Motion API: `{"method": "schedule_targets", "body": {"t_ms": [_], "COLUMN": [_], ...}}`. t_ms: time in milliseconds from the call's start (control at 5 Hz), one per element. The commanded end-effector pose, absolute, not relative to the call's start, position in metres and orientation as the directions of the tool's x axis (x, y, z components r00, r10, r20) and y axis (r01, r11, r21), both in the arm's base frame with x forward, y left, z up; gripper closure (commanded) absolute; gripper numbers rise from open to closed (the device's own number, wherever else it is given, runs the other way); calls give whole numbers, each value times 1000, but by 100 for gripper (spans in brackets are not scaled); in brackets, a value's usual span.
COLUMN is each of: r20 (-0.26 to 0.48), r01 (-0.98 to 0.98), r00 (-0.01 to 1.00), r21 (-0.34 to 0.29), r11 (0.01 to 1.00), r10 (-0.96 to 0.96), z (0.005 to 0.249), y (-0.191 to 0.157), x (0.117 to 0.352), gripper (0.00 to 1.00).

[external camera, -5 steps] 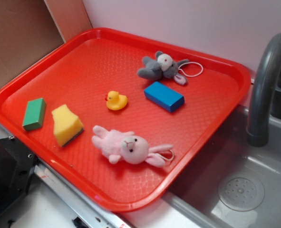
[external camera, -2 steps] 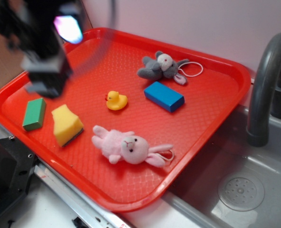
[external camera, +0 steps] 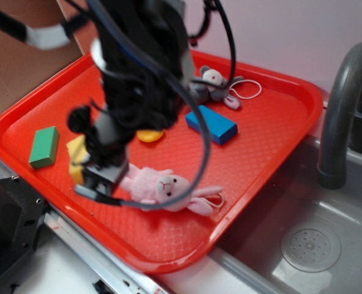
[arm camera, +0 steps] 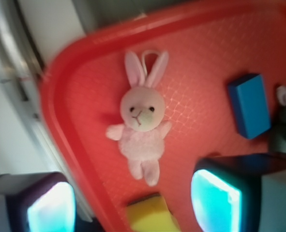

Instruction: Grab the pink bunny.

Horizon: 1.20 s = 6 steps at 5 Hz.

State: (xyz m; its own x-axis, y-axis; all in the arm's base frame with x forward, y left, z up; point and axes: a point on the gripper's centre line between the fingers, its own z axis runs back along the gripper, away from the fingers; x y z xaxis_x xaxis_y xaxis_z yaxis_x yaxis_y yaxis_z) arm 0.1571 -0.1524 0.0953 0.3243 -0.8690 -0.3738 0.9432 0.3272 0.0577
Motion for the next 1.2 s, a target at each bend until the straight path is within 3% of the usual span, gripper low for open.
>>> {"method": "schedule_targets", "body": {"t_ms": [0,800,1000], "r20": [-378,-340,-263], "r01": [932,931,916], "r00": [345,329,374], "r21": [31,-36,-47], "r11": [361,362,399], "r10": [-859,-881,-889], "z": [74,27,32], "y": [-131,-145,-134], "x": [148,163,164], "gripper": [0,0,100]}}
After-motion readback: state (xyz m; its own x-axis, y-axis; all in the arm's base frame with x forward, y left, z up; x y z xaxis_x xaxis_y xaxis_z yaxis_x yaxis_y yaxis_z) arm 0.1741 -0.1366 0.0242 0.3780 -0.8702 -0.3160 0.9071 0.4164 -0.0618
